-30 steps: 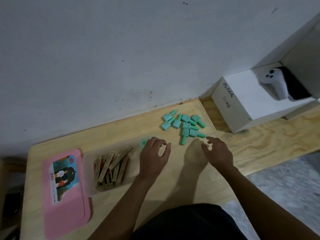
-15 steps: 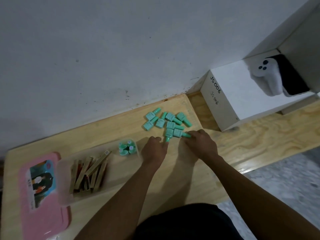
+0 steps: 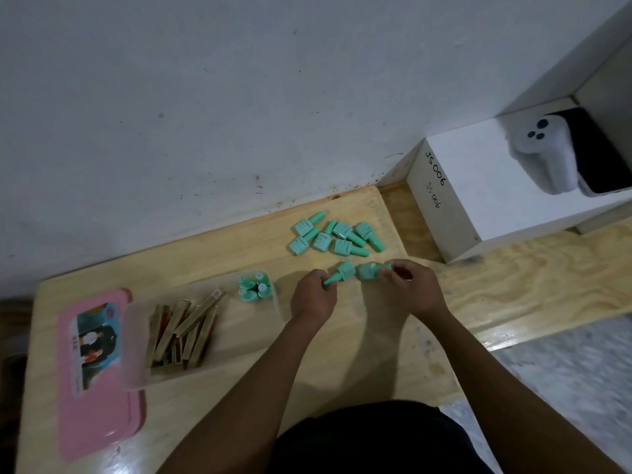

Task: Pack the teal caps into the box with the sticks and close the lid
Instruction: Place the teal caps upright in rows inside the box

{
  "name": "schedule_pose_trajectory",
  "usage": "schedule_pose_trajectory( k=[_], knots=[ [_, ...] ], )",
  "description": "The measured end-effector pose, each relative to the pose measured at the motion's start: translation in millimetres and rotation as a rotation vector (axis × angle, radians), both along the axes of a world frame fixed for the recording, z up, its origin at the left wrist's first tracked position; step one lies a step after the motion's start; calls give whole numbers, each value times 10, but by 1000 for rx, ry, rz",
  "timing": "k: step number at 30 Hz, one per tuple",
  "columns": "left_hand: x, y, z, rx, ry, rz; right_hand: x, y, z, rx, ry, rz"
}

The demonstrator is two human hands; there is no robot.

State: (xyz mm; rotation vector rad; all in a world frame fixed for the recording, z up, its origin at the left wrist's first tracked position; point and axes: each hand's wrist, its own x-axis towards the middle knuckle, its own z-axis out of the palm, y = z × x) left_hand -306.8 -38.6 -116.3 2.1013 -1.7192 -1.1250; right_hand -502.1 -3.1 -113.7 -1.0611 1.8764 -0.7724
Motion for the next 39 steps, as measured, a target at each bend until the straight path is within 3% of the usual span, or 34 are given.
schedule_pose_trajectory(
  k=[11, 20, 25, 32, 39],
  knots=[
    [339, 133, 479, -28, 520, 88, 253, -1, 373, -221, -7, -24],
    [1097, 220, 888, -240, 507, 213, 957, -16, 731, -322, -8, 205],
    [1511, 295, 912, -347, 403, 234, 1450, 33, 770, -359, -1, 372],
    [1772, 494, 651, -395, 208, 164, 1850, 68, 648, -380, 439, 557],
    [1761, 519, 474, -369, 209, 68, 1991, -50, 465, -436, 794, 711]
  ],
)
